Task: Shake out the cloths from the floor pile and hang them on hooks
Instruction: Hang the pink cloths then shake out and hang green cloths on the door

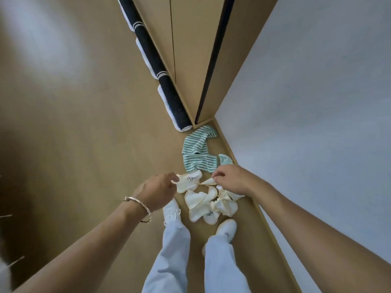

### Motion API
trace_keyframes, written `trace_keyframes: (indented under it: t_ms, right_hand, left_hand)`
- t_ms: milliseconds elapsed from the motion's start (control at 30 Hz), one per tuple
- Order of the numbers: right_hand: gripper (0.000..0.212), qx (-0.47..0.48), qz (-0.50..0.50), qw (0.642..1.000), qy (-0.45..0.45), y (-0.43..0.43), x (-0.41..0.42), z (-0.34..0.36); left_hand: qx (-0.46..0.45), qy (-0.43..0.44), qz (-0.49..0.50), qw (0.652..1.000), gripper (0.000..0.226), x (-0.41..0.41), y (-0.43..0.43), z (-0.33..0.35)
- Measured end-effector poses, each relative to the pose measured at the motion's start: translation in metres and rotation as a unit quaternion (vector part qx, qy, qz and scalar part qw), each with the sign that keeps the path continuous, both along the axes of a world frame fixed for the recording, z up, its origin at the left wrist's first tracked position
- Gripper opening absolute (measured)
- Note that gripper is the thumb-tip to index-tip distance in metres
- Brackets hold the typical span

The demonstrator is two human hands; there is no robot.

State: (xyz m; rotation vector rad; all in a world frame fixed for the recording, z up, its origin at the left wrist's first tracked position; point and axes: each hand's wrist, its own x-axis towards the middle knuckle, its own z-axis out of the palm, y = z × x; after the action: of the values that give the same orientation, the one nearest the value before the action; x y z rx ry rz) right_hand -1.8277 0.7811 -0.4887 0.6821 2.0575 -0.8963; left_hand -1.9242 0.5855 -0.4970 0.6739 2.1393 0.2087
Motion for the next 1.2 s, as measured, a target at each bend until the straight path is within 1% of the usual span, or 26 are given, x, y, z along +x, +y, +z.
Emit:
trace_keyframes:
  t_ms: [100, 233, 333, 467, 500, 600, 633, 667, 767, 833, 967, 1067, 1200]
  right_hand:
    - [0.027, -0.016, 0.006, 0.999, -0.029, 0.005, -0.005, -0.076]
    - [0.027, -0.012, 0.019, 0.998, -0.053, 0.015, -0.015, -0.176]
    - [0.027, 0.005, 0.022, 0.999, -0.044, 0.019, -0.022, -0.26]
    - [0.04, 0.016, 0.035, 0.998, -0.057, 0.011, -0.019, -0.367]
    - [0.04, 0.018, 0.046, 0.997, -0.062, 0.008, -0.016, -0.394]
    - [0.024, 0.028, 0.059, 0.995, -0.072, 0.004, -0.015, -0.458]
    - [0.024, 0.033, 0.054, 0.996, -0.069, 0.003, -0.016, -0.476]
    - [0.029, 0.037, 0.05, 0.996, -0.064, 0.003, -0.019, -0.491]
    - [0.05, 0.054, 0.023, 0.997, -0.041, 0.004, -0.031, -0.527]
    - [0.057, 0.058, -0.002, 0.998, -0.015, 0.007, -0.042, -0.545]
    - [0.061, 0.048, -0.045, 0.997, 0.041, 0.016, -0.067, -0.571]
    - [0.062, 0.027, -0.083, 0.995, 0.055, 0.02, -0.086, -0.587]
    - [0.067, 0.025, -0.095, 0.992, 0.074, 0.015, -0.099, -0.587]
  left_hand:
    - [-0.008, 0.002, 0.013, 1.0, 0.035, 0.001, 0.004, -0.066]
    - [-0.006, 0.009, 0.012, 1.0, 0.036, -0.004, 0.017, -0.159]
    - [0.005, 0.032, 0.0, 0.999, 0.036, -0.008, 0.024, -0.237]
    - [0.005, 0.018, 0.014, 1.0, 0.037, -0.006, 0.021, -0.338]
    - [0.0, 0.012, 0.016, 1.0, 0.038, -0.005, 0.018, -0.361]
    - [-0.014, -0.001, 0.022, 1.0, 0.04, 0.001, 0.013, -0.419]
    - [-0.018, -0.006, 0.023, 1.0, 0.04, 0.003, 0.011, -0.436]
    - [-0.023, -0.01, 0.025, 0.999, 0.04, 0.005, 0.011, -0.451]
    - [-0.023, -0.023, 0.024, 0.999, 0.04, 0.011, 0.011, -0.487]
    - [-0.023, -0.029, 0.024, 0.999, 0.04, 0.013, 0.01, -0.503]
    - [-0.025, -0.027, 0.024, 0.999, 0.039, 0.007, 0.008, -0.523]
    - [-0.024, -0.015, 0.036, 0.999, 0.038, -0.007, 0.007, -0.532]
    - [-0.025, -0.005, 0.041, 0.999, 0.038, -0.015, 0.008, -0.53]
